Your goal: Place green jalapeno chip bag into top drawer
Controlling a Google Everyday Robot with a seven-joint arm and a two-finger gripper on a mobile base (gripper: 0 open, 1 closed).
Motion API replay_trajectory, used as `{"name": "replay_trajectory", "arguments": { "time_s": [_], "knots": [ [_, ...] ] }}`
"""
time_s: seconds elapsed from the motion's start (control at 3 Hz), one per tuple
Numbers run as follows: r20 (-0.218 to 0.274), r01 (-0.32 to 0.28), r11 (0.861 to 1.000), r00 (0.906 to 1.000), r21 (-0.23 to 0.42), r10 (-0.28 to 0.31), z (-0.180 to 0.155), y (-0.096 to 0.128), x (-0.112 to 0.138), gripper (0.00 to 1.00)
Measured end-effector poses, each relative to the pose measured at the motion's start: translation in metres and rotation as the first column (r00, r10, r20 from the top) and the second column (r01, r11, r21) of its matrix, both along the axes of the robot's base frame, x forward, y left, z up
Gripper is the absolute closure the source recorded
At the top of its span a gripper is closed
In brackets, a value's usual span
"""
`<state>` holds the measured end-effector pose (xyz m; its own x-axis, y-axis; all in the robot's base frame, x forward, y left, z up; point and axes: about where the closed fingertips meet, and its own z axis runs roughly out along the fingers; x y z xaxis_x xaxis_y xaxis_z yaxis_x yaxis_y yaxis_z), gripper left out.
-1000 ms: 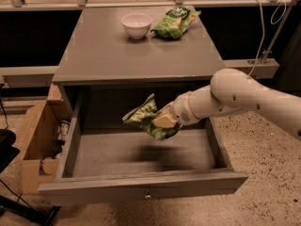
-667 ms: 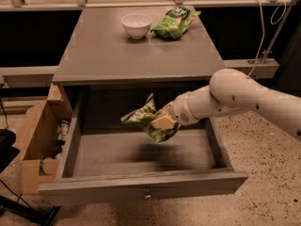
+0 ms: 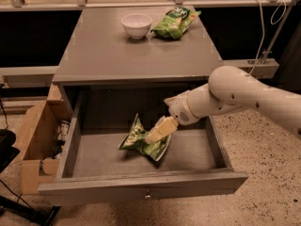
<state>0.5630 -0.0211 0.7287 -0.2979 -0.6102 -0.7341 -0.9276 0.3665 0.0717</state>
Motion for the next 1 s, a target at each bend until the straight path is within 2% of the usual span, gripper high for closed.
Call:
{"name": "replay_trajectory", "arguments": {
  "time_s": [0.33, 0.67, 1.0],
  "knots": [
    [0.034, -0.02, 0.997, 0.9991, -0.073, 0.023, 0.036, -0.011, 0.006, 0.0],
    [0.083, -0.088, 0.985, 0.9914, -0.152, 0.101, 0.095, -0.034, 0.015, 0.0],
    [0.125, -0.161, 0.96, 0.9731, -0.229, 0.193, 0.145, -0.061, 0.031, 0.0]
  ]
}}
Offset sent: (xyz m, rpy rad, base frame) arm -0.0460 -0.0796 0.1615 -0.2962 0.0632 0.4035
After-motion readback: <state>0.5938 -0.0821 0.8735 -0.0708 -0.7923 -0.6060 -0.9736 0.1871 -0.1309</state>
